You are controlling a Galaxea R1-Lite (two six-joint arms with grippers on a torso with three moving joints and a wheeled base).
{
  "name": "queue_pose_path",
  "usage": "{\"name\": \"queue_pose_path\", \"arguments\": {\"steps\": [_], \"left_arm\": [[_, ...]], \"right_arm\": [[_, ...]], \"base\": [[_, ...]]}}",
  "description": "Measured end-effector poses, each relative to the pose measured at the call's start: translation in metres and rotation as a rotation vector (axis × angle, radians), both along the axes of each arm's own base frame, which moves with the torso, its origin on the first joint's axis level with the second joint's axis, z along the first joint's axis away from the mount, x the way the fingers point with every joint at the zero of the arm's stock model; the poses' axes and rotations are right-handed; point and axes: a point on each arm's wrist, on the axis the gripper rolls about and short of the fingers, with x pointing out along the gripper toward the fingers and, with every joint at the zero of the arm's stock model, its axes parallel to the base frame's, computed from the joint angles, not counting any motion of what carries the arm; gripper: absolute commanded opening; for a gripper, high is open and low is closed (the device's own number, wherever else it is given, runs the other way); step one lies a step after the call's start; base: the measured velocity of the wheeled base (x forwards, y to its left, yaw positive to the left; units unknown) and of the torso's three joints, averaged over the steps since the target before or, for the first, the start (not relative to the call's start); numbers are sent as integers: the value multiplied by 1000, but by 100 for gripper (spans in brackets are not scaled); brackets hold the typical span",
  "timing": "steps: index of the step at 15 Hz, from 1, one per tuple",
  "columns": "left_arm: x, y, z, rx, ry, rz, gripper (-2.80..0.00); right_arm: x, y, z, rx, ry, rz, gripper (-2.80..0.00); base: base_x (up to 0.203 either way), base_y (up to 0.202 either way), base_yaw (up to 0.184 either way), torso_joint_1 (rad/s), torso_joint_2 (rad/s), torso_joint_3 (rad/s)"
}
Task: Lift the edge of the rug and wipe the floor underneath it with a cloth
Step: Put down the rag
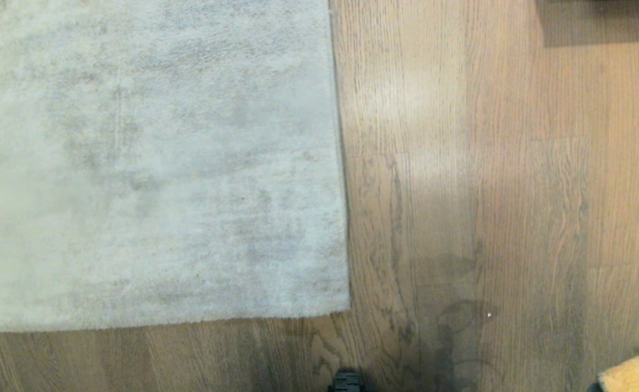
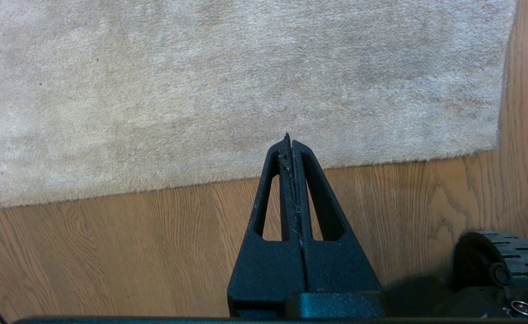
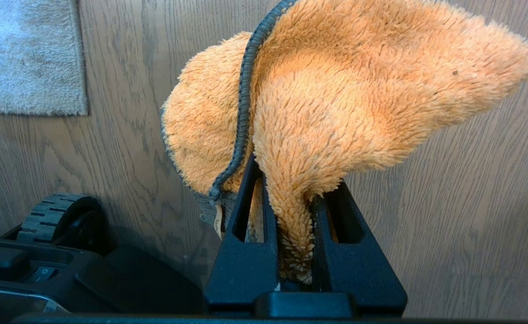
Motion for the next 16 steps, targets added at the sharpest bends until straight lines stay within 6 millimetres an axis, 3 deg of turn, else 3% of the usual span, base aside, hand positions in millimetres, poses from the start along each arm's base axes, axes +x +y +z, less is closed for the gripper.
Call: {"name": "queue_pose_path", "arguments": {"steps": [16], "left_arm": [[0, 0, 0, -1, -2, 0, -280]], "right_arm": [[0, 0, 0, 0, 0, 0, -280]], "base": [[0, 0, 0, 0, 0, 0]]}}
